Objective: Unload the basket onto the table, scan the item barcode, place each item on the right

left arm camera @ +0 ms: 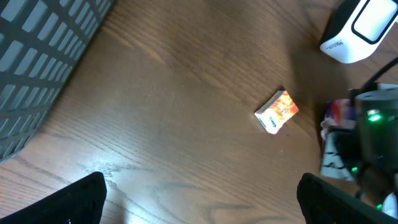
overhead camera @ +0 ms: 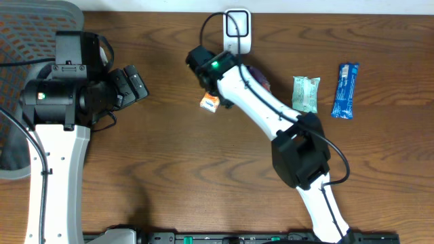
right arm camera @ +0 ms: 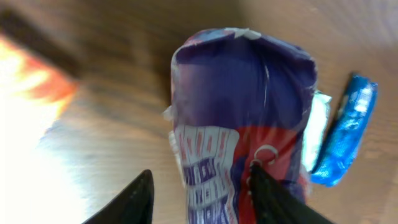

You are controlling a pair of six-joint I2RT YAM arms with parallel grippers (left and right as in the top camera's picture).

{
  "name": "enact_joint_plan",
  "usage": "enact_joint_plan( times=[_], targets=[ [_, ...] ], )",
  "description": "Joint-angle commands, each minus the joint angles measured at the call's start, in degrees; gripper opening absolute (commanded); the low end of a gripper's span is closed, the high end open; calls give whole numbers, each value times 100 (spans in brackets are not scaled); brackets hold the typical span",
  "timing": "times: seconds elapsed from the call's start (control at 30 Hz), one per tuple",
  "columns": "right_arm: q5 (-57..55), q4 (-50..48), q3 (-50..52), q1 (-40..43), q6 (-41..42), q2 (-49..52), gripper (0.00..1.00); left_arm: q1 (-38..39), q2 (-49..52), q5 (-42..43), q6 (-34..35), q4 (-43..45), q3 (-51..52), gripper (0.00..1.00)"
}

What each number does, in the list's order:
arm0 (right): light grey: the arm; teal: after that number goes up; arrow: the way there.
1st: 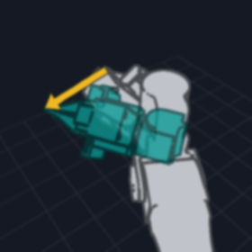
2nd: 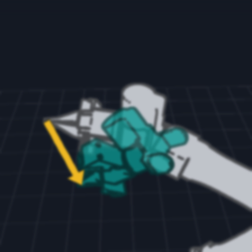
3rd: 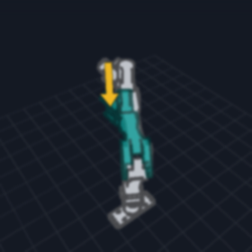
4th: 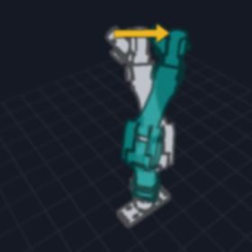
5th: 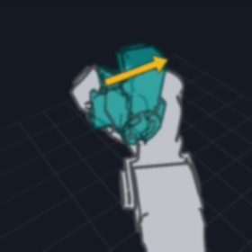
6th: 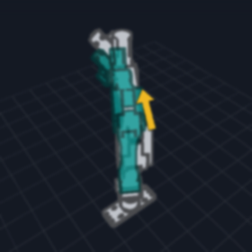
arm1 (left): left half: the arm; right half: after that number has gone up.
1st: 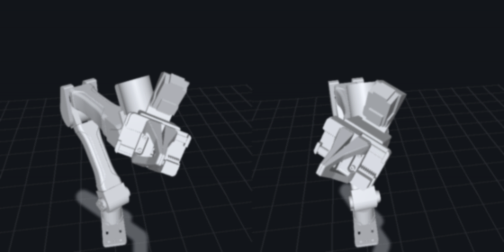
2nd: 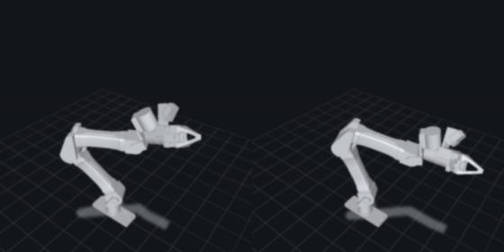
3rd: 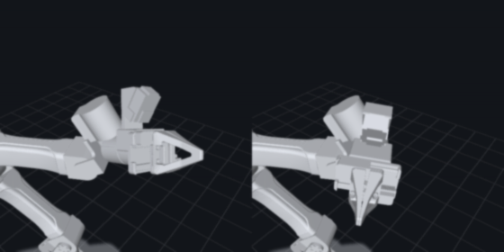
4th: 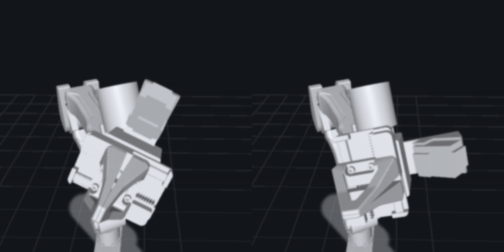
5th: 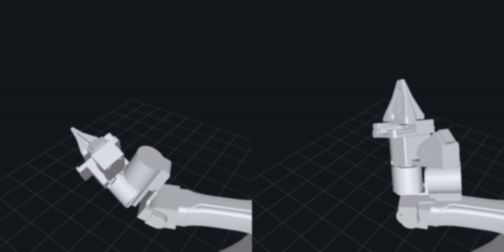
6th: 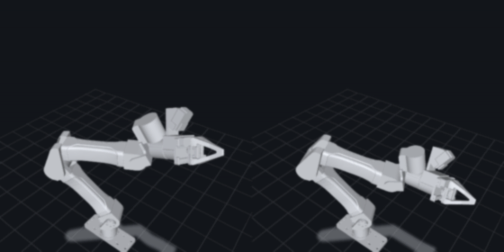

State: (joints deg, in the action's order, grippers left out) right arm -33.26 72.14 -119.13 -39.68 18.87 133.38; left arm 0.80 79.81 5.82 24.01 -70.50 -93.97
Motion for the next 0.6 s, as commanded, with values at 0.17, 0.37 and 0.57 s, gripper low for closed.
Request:
enact_joint_plan(
  times=[0.17, 0.37, 0.57],
  targets=[
    [1779, 479, -1027, 363, 68, 90, 49, -24, -9, -37, -17, -20, 0, 98],
    [3198, 846, -1891, 1519, -485, 87, 68, -24, -9, -37, -17, -17, 0, 98],
    [4249, 595, -1172, 2284, -1241, 90, 65, -24, -9, -37, -17, -17, 0, 98]
  ],
)
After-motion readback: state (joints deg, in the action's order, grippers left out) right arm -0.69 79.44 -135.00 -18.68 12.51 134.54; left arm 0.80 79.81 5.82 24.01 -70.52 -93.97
